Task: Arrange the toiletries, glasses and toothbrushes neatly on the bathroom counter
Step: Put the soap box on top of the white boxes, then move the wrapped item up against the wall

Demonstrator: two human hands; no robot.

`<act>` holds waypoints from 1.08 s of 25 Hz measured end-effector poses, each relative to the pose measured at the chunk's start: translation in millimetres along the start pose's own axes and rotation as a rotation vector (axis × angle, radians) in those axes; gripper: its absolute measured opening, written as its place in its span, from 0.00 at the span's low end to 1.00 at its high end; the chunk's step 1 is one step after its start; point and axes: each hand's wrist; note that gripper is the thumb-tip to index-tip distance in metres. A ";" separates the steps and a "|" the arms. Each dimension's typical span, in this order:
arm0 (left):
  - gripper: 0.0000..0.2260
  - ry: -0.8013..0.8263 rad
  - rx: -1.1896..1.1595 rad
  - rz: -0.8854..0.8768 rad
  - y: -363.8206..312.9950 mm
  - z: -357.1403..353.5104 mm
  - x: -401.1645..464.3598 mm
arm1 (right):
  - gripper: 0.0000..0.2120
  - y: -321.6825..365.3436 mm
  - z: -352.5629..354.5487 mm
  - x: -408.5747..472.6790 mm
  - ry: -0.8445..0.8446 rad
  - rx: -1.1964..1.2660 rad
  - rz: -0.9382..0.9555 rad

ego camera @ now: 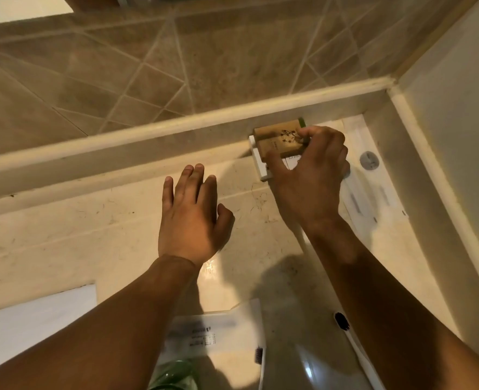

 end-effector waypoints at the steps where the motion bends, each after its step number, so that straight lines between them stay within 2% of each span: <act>1: 0.25 0.010 0.009 0.001 0.3 0.2 -1.2 | 0.30 -6.3 8.0 -11.0 0.008 0.007 -0.001; 5: 0.26 0.050 0.052 0.004 1.6 3.8 -4.3 | 0.23 -36.7 43.3 -67.8 0.169 0.085 -0.036; 8: 0.28 0.104 0.103 0.030 -4.9 10.5 -5.0 | 0.20 -52.3 75.4 -113.0 0.285 0.164 0.012; 11: 0.31 0.197 0.161 0.048 -10.6 17.5 -1.8 | 0.17 -65.1 103.2 -147.5 0.320 0.095 0.063; 16: 0.33 0.358 0.280 0.016 -10.7 19.0 -17.2 | 0.14 -92.2 142.3 -190.9 0.336 0.002 -0.009; 19: 0.33 0.404 0.291 -0.005 -9.5 23.8 -29.2 | 0.11 -99.8 157.4 -204.8 0.491 0.091 -0.035; 22: 0.32 0.400 0.281 -0.002 -8.1 26.7 -34.8 | 0.20 -105.4 171.7 -220.2 0.738 0.139 0.017; 25: 0.32 0.370 0.296 -0.008 -7.9 24.1 -37.8 | 0.33 -108.0 177.9 -237.2 1.003 0.069 0.183; 27: 0.32 0.351 0.300 0.004 -6.7 21.9 -37.8 | 0.36 -107.2 174.8 -250.4 1.068 0.057 0.290</act>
Point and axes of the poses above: each hand's wrist, its own x-axis towards the middle knuckle, its own z-axis out of the back of the hand, y = z × x, and after that the axes turned 2 degrees about -y, right-handed
